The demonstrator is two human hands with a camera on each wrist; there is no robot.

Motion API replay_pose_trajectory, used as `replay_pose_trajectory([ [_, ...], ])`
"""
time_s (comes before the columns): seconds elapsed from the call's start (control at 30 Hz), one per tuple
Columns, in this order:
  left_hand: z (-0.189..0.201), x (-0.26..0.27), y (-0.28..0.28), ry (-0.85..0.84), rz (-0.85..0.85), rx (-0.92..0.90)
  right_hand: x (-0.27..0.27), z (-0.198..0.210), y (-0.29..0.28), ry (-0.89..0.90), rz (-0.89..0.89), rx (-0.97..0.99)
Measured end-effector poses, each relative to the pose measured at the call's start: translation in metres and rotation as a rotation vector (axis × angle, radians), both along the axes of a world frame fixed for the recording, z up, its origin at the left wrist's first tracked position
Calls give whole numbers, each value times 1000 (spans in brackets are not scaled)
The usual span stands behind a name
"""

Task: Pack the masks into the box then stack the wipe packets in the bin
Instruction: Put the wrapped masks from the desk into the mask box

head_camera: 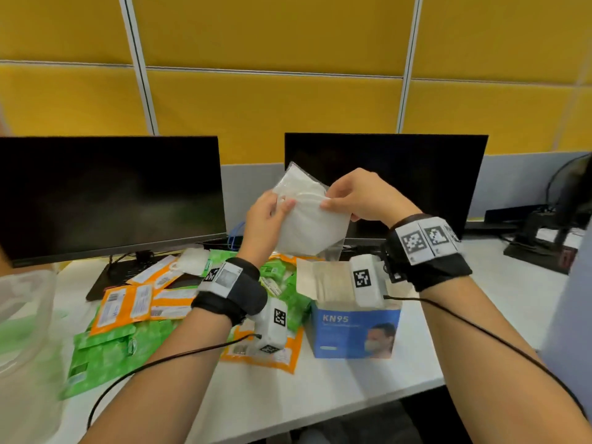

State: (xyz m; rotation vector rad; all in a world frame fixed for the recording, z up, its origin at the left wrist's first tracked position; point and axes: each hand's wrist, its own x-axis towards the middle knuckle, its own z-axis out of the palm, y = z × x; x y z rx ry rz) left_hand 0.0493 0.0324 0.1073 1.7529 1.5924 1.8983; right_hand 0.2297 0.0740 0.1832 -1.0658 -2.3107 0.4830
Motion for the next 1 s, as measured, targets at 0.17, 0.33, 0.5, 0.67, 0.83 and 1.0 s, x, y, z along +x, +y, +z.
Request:
replay_pose_trajectory([
  [0.17,-10,36,17,-72,1,-106,38,0,8,-202,-340,141],
  [0.33,-38,60,30,0,-61,-329,55,-32,23,-397,-472,142],
  [0.5,-55,65,36,-15,-63,-432,42,-65,25,-534,-431,239],
  [0.67,-64,58,31,113,-70,-574,18,-83,24,-573,-369,283],
  [0.83,-65,51,31,102,9,-644,11,-87,26,-390,-357,348],
  [1.0,-70,47,26,-78,82,-597,11,-106,36,-381,-358,138],
])
